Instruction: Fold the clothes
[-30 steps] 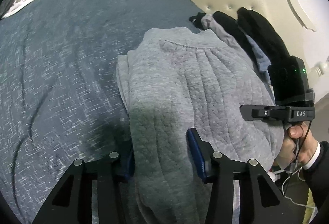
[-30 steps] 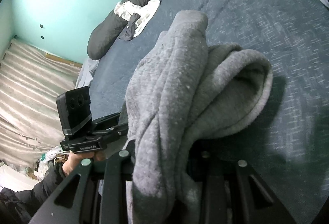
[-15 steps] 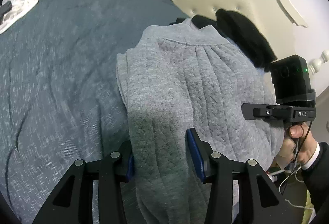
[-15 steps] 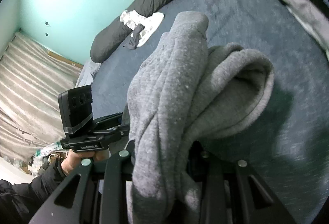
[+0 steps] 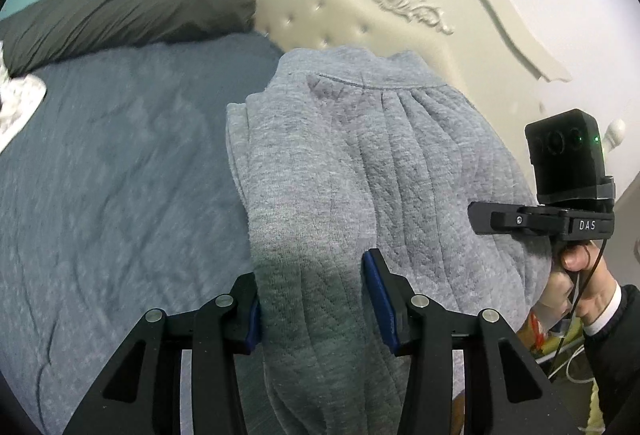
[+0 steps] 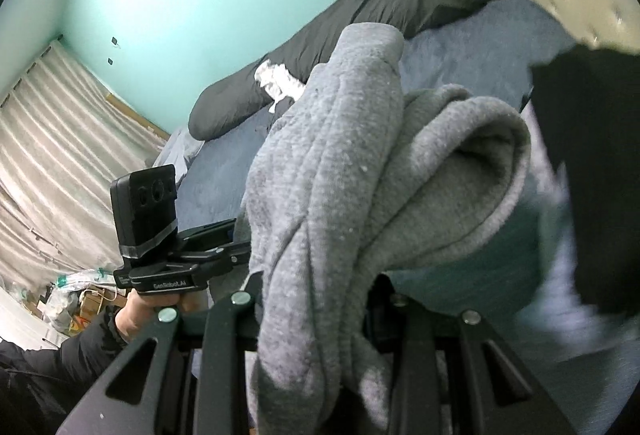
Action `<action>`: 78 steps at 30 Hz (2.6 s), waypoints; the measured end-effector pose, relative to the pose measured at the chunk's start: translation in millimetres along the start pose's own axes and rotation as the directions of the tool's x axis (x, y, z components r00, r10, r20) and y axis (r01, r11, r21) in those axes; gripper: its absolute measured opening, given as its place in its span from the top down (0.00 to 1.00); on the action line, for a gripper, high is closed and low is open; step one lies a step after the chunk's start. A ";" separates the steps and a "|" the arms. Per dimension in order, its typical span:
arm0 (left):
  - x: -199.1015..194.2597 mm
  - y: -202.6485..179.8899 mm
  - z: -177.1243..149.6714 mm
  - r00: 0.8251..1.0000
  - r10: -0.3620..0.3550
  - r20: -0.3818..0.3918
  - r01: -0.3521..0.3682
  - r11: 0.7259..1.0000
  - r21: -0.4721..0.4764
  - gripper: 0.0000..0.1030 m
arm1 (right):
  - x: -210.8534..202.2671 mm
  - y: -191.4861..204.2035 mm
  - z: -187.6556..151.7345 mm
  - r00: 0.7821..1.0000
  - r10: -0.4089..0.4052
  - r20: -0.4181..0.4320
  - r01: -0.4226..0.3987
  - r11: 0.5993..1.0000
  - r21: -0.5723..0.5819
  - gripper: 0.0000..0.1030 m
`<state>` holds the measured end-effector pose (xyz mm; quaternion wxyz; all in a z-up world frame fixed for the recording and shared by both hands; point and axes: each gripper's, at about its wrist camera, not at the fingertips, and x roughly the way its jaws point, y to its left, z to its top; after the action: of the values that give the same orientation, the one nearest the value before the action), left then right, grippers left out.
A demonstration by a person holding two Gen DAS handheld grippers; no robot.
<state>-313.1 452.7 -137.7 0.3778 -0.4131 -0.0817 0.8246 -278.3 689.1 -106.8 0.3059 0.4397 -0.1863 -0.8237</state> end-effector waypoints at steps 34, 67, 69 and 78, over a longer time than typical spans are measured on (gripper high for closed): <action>154.5 -152.0 88.5 1.000 0.011 0.028 -0.013 0.998 0.054 0.54 | -136.7 -191.4 99.3 0.986 -0.158 -0.045 0.156 0.987 -0.045 0.69; 124.1 -161.5 74.8 0.991 0.089 0.097 -0.097 0.991 0.089 0.54 | -161.8 -128.0 59.8 0.810 -0.547 0.211 0.559 0.829 0.001 0.88; 125.1 -164.1 74.5 0.992 0.093 0.090 -0.103 0.988 0.117 0.54 | -157.2 -136.7 58.2 0.802 -0.561 0.204 0.569 0.822 0.024 0.91; 146.7 -151.4 61.8 0.995 0.085 0.042 -0.089 0.991 0.100 0.54 | -139.3 -180.1 43.6 0.804 -0.557 0.207 0.544 0.830 0.121 0.95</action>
<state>-329.7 671.1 -121.1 0.3603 -0.3808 -0.0288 0.8511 -316.7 917.7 -101.7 0.0173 0.3832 -0.1083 -0.9171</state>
